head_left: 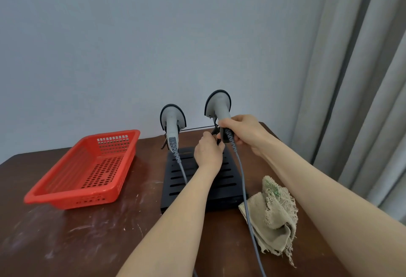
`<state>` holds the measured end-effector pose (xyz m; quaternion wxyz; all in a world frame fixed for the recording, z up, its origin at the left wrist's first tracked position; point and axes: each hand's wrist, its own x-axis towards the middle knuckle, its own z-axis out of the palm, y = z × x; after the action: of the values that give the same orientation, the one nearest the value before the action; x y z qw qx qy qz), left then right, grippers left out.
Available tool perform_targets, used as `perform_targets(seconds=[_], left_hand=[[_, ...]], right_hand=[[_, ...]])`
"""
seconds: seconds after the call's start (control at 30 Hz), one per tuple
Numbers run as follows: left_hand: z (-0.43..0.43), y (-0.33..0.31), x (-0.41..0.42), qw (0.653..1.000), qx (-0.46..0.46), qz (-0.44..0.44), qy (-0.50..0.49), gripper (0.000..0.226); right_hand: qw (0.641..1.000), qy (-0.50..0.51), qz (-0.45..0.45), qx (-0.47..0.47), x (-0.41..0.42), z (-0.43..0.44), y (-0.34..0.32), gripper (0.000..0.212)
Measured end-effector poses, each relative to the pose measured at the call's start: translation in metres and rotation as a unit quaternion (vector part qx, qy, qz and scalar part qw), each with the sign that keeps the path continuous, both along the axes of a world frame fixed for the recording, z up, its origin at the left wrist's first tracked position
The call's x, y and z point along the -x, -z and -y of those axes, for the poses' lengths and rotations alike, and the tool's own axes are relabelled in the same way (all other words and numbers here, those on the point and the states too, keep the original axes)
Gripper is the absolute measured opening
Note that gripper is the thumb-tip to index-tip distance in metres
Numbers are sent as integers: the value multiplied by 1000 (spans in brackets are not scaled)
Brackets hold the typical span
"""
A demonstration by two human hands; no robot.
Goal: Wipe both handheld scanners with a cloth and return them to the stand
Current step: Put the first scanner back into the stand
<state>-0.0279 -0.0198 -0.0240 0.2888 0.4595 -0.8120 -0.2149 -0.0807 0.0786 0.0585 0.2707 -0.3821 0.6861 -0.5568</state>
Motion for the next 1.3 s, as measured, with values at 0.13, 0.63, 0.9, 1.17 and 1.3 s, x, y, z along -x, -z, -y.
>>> perform_targets(seconds=[0.13, 0.63, 0.9, 1.17, 1.3], left_hand=[[-2, -2, -2, 1000, -13, -3, 0, 26], [-5, -5, -4, 1000, -13, 17, -2, 23], [-2, -3, -4, 1000, -6, 27, -5, 19], [-2, -3, -5, 1000, -14, 16, -6, 21], [-2, -7, -6, 999, -21, 27, 1, 27]], right_hand=[[1000, 28, -13, 5, -1, 7, 3, 28], [982, 23, -183, -33, 8, 23, 10, 70], [984, 18, -171, -39, 11, 26, 21, 70], [984, 22, -174, -29, 9, 27, 24, 67], [983, 33, -176, -33, 11, 28, 25, 66]])
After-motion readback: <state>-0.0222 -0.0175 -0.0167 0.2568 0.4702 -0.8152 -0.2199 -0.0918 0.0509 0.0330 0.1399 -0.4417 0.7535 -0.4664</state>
